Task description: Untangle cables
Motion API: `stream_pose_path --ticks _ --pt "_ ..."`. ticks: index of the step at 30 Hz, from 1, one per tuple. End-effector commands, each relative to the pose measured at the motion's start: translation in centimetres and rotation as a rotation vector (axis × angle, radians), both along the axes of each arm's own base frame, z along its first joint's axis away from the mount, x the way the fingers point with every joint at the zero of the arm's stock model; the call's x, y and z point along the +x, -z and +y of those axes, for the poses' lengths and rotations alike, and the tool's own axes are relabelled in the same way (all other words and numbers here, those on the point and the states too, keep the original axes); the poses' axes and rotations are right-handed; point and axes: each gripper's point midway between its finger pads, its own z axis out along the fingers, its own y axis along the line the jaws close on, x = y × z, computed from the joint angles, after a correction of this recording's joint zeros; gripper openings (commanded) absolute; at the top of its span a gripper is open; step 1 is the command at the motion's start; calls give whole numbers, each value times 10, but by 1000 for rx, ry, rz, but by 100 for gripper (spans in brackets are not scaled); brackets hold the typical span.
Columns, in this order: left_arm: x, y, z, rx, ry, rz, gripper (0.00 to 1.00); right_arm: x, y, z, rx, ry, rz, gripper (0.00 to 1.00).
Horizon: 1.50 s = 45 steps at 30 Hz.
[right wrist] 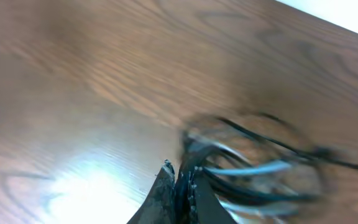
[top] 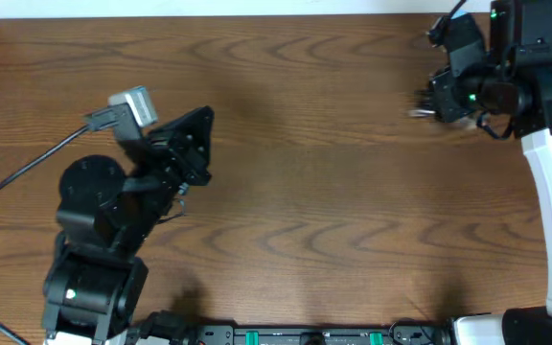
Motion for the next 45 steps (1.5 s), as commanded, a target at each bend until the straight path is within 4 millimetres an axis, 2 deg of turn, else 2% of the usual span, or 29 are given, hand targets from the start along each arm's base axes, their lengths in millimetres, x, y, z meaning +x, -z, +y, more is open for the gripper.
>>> stream_pose_path --ticks 1,4,7,9,12,14,16,18,21,25,27,31,34,37,40,45 --pt "-3 -12 12 20 -40 -36 8 -1 -14 -2 8 -1 -39 1" --pt "-3 -11 12 21 -39 -29 8 -1 -14 0 16 -8 -40 1" --pt "-2 -7 10 22 -29 -13 12 -3 -21 21 118 -86 -48 1" --pt "-1 0 6 24 -7 15 23 -6 -29 38 198 -154 -61 1" --pt "4 18 -6 51 70 69 49 -18 -42 63 307 -286 -72 1" --pt "9 30 -20 70 154 98 59 -27 -49 76 355 -340 -74 1" --pt "13 41 -33 84 236 122 63 -36 -56 88 392 -388 -76 1" --pt "14 49 -45 105 328 123 65 -44 -63 97 410 -424 -82 1" --pt "11 60 -76 131 543 87 67 -62 -74 114 410 -497 -109 1" --pt "16 69 -80 25 529 201 68 -74 -81 124 386 -544 -141 1" --pt "13 62 -85 -13 560 195 68 -77 -81 129 391 -562 -140 1" --pt "-11 37 -114 116 792 -91 70 -89 -81 146 398 -617 -128 1" --pt "-19 29 -128 145 844 -170 73 -96 -82 157 395 -654 -127 1" --pt "-25 29 -134 143 870 -174 75 -95 -83 158 397 -657 -138 1" --pt "-36 28 -137 211 947 -289 79 -95 -85 159 400 -661 -143 1" --pt "-36 28 -137 267 958 -360 80 -95 -85 159 402 -662 -144 1"
